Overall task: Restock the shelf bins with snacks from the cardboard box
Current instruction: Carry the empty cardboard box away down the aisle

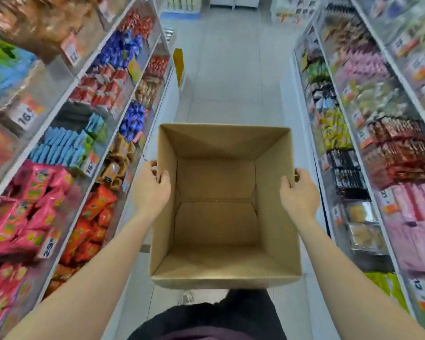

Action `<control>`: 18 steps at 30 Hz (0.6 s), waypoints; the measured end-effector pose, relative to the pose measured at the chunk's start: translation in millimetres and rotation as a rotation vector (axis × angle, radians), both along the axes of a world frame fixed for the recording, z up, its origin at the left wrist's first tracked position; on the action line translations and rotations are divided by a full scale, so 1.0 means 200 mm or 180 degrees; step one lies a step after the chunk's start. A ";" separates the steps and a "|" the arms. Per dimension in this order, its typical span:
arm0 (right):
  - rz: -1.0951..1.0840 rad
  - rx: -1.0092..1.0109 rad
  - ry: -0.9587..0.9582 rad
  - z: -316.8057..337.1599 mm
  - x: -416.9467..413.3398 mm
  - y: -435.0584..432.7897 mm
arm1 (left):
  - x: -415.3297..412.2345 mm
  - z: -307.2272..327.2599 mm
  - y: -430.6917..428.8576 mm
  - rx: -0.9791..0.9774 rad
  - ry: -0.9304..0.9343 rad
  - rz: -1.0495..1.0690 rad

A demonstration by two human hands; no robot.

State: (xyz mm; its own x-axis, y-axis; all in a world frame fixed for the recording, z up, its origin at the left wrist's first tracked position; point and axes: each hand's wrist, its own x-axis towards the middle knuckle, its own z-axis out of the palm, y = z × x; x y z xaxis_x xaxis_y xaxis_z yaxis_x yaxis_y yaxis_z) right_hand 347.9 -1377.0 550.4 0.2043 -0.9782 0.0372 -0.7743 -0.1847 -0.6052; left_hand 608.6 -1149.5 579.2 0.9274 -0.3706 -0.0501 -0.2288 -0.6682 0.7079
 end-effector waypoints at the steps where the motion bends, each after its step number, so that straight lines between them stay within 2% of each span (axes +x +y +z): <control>1: -0.0013 0.0010 -0.0023 -0.02 0.04 -0.14 | 0.05 0.00 -0.15 0.0005 0.0016 -0.0041; 9: -0.0053 0.0220 -0.0210 -0.08 0.48 -1.30 | 0.48 -0.03 -1.29 -0.0157 0.0266 -0.0261; 18: 0.0222 0.0198 -0.0078 -0.03 1.07 -2.36 | 0.99 -0.07 -2.19 -0.0438 0.0744 -0.0280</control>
State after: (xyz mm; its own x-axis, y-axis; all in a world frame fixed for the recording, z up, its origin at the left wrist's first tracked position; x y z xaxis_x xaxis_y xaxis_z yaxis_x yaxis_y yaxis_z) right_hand 560.9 -1848.5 543.6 0.2718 -0.9622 -0.0174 -0.7458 -0.1991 -0.6358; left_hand 805.8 -1587.1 565.7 0.8606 -0.4672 -0.2026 -0.1013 -0.5469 0.8310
